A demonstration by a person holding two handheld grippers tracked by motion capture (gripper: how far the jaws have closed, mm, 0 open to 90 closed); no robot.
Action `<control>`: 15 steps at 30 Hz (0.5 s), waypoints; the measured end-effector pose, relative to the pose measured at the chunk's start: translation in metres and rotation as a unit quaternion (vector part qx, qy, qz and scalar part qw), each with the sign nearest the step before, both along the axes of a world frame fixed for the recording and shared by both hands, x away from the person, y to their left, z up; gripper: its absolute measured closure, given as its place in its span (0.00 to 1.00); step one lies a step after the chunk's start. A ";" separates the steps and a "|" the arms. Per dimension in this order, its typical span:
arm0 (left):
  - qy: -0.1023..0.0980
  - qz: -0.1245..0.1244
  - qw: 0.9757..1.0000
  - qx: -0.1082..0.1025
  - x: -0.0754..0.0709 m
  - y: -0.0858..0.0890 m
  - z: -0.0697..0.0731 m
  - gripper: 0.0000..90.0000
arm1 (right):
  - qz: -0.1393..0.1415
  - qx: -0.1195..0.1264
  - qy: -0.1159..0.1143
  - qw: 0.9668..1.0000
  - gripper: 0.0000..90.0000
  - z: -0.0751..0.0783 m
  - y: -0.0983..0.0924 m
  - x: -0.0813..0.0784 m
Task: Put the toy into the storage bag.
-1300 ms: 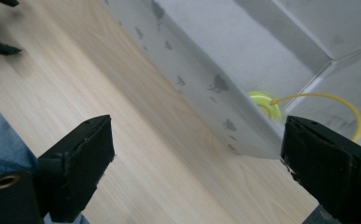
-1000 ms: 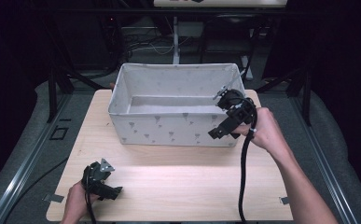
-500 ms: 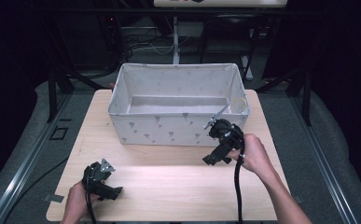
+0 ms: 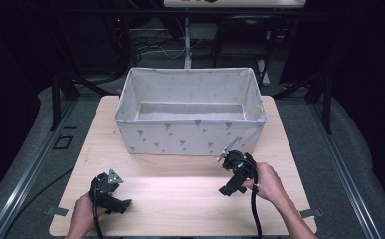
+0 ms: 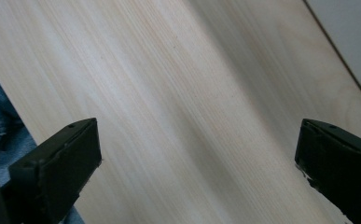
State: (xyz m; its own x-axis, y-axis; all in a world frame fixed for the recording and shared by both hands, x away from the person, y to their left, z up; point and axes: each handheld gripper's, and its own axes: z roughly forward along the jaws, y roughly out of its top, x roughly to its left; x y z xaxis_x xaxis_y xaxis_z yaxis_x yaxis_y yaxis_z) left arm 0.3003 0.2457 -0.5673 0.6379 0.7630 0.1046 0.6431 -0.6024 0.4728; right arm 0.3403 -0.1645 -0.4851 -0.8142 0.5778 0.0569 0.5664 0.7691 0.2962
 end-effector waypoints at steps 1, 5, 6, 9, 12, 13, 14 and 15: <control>-0.001 0.000 1.000 0.001 0.000 0.000 0.000 0.03 | -0.003 -0.002 0.001 1.000 0.00 -0.004 -0.001 0.000; -0.009 0.000 1.000 -0.001 -0.001 -0.001 0.001 0.03 | -0.006 -0.017 0.011 1.000 0.00 -0.016 -0.004 -0.001; -0.008 0.000 1.000 0.000 -0.001 -0.001 0.002 0.03 | -0.008 -0.019 0.015 1.000 0.00 -0.019 -0.005 -0.001; -0.009 -0.002 1.000 0.001 0.000 -0.001 0.002 0.03 | -0.014 -0.026 0.016 0.999 0.00 -0.025 -0.007 -0.002; -0.010 -0.002 1.000 0.000 -0.001 -0.001 0.003 0.03 | -0.016 -0.035 0.016 0.999 0.00 -0.029 -0.007 -0.002; -0.014 -0.001 1.000 0.000 -0.001 -0.001 0.004 0.03 | -0.015 -0.039 0.018 0.999 0.00 -0.029 -0.006 -0.002; -0.016 -0.002 1.000 -0.001 -0.001 0.000 0.005 0.03 | -0.015 -0.041 0.018 0.999 0.00 -0.030 -0.007 -0.002; -0.020 0.000 1.000 -0.003 -0.001 0.000 0.005 0.03 | -0.015 -0.042 0.018 0.999 0.00 -0.030 -0.007 -0.002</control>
State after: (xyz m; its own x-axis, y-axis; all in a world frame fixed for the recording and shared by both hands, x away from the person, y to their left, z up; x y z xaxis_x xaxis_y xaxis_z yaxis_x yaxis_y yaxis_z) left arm 0.2994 0.2457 -0.5624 0.6336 0.7636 0.1245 0.6235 -0.5993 0.5020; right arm 0.3386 -0.1713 -0.5150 -0.7947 0.6058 0.0368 0.5988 0.7727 0.2105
